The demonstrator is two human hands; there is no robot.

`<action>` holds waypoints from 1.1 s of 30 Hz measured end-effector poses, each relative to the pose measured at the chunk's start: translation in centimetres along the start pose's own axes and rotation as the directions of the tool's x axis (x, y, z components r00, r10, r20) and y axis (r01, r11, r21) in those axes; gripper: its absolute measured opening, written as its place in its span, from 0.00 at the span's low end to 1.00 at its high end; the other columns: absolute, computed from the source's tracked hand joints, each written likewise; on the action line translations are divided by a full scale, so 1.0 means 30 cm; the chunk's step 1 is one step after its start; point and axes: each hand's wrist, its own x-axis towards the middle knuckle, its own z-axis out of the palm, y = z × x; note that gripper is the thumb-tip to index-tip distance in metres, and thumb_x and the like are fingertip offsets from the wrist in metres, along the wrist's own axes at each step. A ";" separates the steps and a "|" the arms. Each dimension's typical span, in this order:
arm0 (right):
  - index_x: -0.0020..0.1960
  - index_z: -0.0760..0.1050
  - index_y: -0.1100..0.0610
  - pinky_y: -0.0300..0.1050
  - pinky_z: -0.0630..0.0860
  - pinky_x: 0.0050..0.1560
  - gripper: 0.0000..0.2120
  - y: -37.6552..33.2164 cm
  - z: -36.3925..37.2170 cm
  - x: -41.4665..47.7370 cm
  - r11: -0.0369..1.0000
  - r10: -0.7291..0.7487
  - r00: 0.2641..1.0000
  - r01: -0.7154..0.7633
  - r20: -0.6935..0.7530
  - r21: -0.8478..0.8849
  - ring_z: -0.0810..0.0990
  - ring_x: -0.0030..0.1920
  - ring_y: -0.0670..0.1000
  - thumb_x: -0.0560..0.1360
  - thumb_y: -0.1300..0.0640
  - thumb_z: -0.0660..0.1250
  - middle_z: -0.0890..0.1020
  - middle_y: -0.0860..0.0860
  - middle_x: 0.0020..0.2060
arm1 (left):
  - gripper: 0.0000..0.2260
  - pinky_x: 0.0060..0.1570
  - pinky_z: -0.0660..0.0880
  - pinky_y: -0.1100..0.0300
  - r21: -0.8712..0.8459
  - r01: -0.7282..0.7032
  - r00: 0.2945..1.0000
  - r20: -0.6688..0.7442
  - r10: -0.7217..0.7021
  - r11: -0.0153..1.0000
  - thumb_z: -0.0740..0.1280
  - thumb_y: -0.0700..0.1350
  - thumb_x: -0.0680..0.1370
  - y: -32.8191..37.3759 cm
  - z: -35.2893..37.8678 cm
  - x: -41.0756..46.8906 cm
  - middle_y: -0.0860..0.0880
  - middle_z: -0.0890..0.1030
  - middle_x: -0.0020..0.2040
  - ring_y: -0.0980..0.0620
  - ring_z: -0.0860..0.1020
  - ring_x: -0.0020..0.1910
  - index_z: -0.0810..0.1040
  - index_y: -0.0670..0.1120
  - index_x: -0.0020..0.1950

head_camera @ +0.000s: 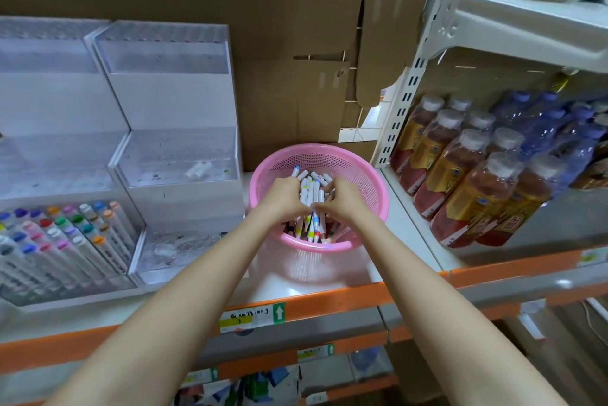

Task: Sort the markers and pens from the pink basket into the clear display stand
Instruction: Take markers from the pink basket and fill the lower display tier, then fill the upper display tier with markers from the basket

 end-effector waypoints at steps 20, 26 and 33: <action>0.64 0.71 0.52 0.38 0.78 0.35 0.18 -0.146 -0.114 -0.107 0.868 -0.290 0.936 0.345 -0.197 0.358 0.81 0.38 0.46 0.76 0.63 0.67 0.81 0.50 0.43 | 0.20 0.34 0.82 0.53 -0.389 -0.451 0.868 -0.399 0.295 0.803 0.72 0.40 0.72 0.007 -0.128 -0.151 0.51 0.80 0.45 0.46 0.80 0.38 0.74 0.54 0.62; 0.63 0.72 0.54 0.46 0.82 0.36 0.17 -0.229 -0.118 -0.191 0.819 -0.341 0.912 0.408 -0.230 0.404 0.82 0.45 0.49 0.76 0.63 0.68 0.80 0.49 0.50 | 0.21 0.34 0.81 0.50 -0.370 -0.486 0.834 -0.468 0.293 0.792 0.73 0.40 0.72 -0.022 -0.206 -0.253 0.52 0.76 0.40 0.56 0.78 0.34 0.72 0.50 0.62; 0.59 0.73 0.52 0.45 0.80 0.36 0.16 -0.389 -0.051 -0.259 0.753 -0.446 0.854 0.520 -0.269 0.404 0.80 0.38 0.48 0.75 0.64 0.69 0.81 0.48 0.44 | 0.20 0.38 0.79 0.48 -0.251 -0.496 0.769 -0.571 0.287 0.831 0.70 0.44 0.72 -0.102 -0.338 -0.395 0.50 0.76 0.39 0.51 0.80 0.35 0.70 0.51 0.61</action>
